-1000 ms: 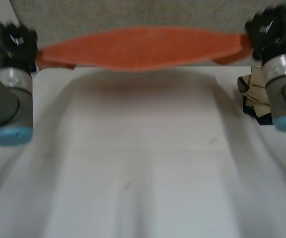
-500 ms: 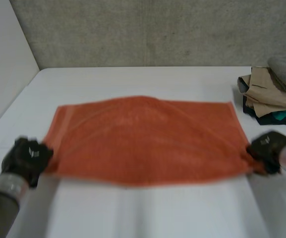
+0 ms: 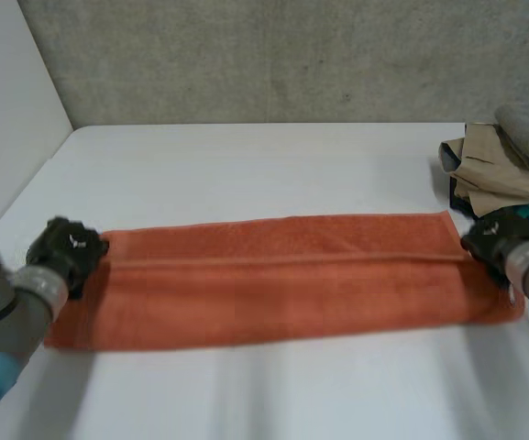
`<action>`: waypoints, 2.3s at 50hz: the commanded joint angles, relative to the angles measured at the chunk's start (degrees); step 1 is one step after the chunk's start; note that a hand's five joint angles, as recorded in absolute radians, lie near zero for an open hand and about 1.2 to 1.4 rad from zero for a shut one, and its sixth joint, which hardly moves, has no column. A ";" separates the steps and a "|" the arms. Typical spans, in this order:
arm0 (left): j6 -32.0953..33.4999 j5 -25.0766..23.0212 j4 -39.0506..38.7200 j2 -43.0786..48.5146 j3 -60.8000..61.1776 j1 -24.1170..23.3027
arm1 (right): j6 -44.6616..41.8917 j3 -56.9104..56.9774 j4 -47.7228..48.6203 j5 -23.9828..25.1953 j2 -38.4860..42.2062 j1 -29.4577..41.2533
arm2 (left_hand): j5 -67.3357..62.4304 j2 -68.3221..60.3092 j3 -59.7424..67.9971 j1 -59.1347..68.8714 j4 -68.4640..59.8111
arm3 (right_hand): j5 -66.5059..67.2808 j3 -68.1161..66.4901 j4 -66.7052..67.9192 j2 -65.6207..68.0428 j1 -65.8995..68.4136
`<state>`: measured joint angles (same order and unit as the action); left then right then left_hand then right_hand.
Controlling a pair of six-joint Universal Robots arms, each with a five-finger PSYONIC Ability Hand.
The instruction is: Fold the laundry.
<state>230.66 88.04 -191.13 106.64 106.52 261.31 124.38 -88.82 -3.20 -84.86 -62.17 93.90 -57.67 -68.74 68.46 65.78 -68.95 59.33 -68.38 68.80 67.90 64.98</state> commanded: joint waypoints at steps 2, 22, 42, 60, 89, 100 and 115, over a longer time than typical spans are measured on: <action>-3.55 8.20 -5.21 12.70 -11.94 -2.38 | 2.36 9.27 10.22 -0.21 8.19 3.48 | -12.33 -11.26 11.54 14.22 -11.05 | 10.67 -11.62 11.20 12.10 15.02; -3.20 16.02 -12.69 25.90 -30.50 -9.23 | 4.46 26.33 21.39 -4.60 24.11 7.78 | 38.26 39.33 -39.05 -36.37 39.54 | -59.33 58.38 -58.80 -57.90 -54.98; -4.78 14.44 -14.44 9.91 -12.14 -13.89 | 19.93 3.57 11.04 3.82 1.26 5.34 | 57.12 58.19 -57.91 -55.23 58.40 | -59.33 58.38 -58.80 -57.90 -54.98; -9.27 12.24 -21.56 5.59 -2.55 -14.16 | 22.31 -1.27 7.68 9.45 3.71 -2.06 | 56.44 57.52 -57.24 -54.55 57.73 | -40.93 39.98 -40.40 -39.50 -36.58; -9.97 12.16 -21.30 -0.99 -0.88 -13.81 | -1.16 -2.95 12.16 -3.38 -5.77 -7.71 | 56.61 57.68 -57.41 -54.72 57.89 | 10.67 -11.62 11.20 12.10 15.02; -16.47 10.84 -20.60 -7.15 -0.70 -13.72 | 3.15 1.01 27.36 4.78 -3.41 23.23 | 56.61 57.68 -57.41 -54.72 57.89 | 10.67 -11.62 11.20 12.10 15.02; -16.82 10.66 -20.51 -6.45 0.09 -13.63 | 3.15 12.44 32.73 20.61 18.66 41.88 | 56.61 57.68 -57.41 -54.72 57.89 | 10.67 -11.62 11.20 12.10 15.02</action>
<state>213.68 98.88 -211.60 99.37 106.40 247.72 127.61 -77.93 29.56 -65.85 -48.00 134.12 -2.64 -11.71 12.10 10.82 -11.42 56.38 -68.42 68.80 67.70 64.23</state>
